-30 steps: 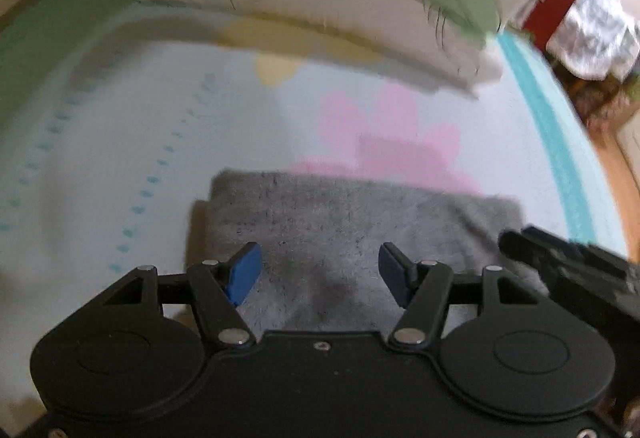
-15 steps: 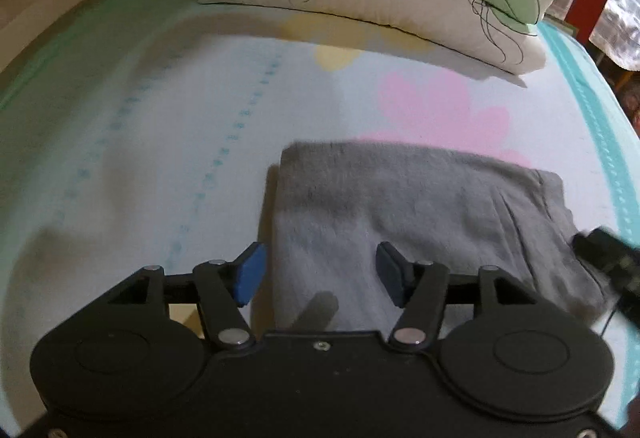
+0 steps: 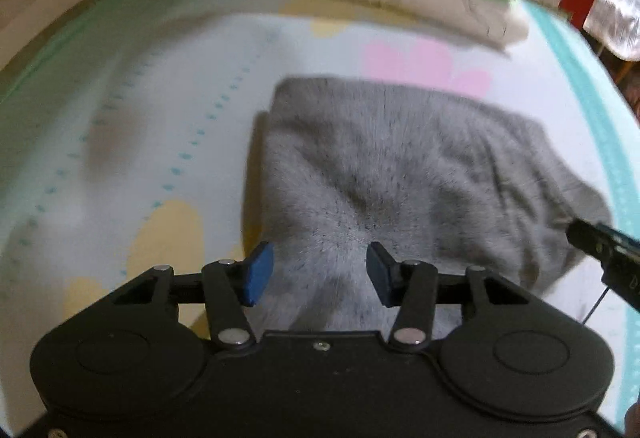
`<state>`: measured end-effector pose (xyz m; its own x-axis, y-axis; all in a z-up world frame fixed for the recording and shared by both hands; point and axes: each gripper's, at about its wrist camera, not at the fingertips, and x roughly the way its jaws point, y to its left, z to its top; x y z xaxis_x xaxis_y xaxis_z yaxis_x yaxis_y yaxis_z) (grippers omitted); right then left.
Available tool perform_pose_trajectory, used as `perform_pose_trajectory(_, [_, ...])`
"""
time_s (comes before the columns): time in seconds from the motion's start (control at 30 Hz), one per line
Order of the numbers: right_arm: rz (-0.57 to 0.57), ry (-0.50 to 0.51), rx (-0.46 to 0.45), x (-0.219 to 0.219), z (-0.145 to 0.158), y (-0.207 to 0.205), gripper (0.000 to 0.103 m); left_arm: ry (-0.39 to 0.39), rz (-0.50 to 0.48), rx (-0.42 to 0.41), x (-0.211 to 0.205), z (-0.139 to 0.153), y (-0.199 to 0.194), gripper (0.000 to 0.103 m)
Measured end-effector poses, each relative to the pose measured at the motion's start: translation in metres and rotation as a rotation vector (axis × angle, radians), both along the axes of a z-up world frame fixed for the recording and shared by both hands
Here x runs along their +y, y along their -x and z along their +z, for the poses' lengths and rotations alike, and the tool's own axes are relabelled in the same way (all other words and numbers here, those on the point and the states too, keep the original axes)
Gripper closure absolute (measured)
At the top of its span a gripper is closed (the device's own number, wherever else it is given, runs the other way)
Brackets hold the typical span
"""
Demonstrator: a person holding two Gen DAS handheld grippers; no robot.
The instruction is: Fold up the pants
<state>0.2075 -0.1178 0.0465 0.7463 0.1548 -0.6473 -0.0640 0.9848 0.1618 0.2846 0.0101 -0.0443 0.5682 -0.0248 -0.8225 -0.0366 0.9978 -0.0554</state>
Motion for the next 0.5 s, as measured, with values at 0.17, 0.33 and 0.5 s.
perform_pose_trajectory(0.17, [-0.069, 0.016, 0.023, -0.009, 0.010, 0.044, 0.072, -0.019, 0.023, -0.093, 0.004, 0.021, 0.045, 0.045])
perform_pose_trajectory(0.33, [-0.080, 0.049, 0.008, -0.001, 0.014, 0.083, 0.071, -0.079, -0.043, -0.154, -0.013, 0.025, 0.079, 0.045])
perform_pose_trajectory(0.5, [-0.074, 0.022, 0.026, 0.006, 0.012, 0.098, 0.071, -0.060, -0.081, -0.133, -0.018, 0.015, 0.097, 0.045])
